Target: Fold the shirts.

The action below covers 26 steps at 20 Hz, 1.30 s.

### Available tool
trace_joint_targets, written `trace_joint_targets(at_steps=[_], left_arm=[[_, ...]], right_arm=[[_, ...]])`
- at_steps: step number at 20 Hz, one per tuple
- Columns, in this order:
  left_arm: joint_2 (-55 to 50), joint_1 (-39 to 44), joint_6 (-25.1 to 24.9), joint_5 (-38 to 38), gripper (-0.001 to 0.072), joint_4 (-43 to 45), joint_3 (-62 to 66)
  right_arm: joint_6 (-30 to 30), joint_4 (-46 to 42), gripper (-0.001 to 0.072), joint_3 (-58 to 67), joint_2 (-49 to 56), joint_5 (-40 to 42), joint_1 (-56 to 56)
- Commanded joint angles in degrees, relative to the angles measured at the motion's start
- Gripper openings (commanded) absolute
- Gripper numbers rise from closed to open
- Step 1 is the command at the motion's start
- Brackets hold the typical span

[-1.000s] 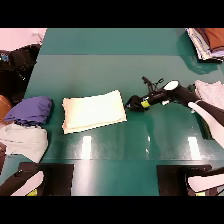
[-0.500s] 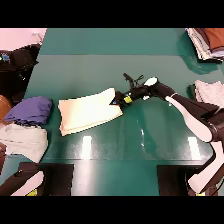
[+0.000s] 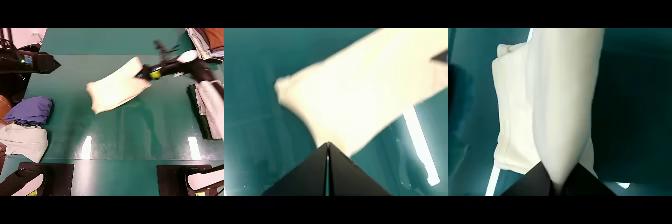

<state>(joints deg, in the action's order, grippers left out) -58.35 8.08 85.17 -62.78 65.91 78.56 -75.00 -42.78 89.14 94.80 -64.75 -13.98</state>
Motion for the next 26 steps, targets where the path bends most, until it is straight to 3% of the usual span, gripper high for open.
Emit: trace_joint_targets(at_steps=[1,6,10,14,19,22,26], left_arm=[[0.0,4.4,0.2,1.5,0.0021,0.0,0.0],[0.0,5.4,0.4,3.8,0.0022,-0.3,0.0],[0.0,5.4,2.5,4.2,0.0022,-0.3,0.0],[0.0,5.4,2.6,5.3,0.0022,-0.3,0.0],[0.0,5.4,2.5,4.8,0.0022,-0.3,0.0],[0.0,5.4,2.4,4.7,0.0022,-0.3,0.0],[0.0,5.4,2.2,4.6,0.0022,-0.3,0.0]], right_arm=[[-3.4,-7.1,0.0012,0.3,-7.6,0.0,14.8],[-4.7,-7.1,0.0012,0.3,-11.5,1.8,35.3],[-4.7,-6.8,0.0012,0.3,-11.0,1.9,44.6],[-4.7,-6.2,0.0012,3.5,-11.0,1.9,46.8],[-7.0,-6.9,0.0012,13.1,-12.4,-4.3,46.7],[-8.2,-7.3,0.0012,13.1,-15.3,-8.6,48.1],[-11.4,-15.2,0.0012,8.3,-20.8,-13.1,50.0]])
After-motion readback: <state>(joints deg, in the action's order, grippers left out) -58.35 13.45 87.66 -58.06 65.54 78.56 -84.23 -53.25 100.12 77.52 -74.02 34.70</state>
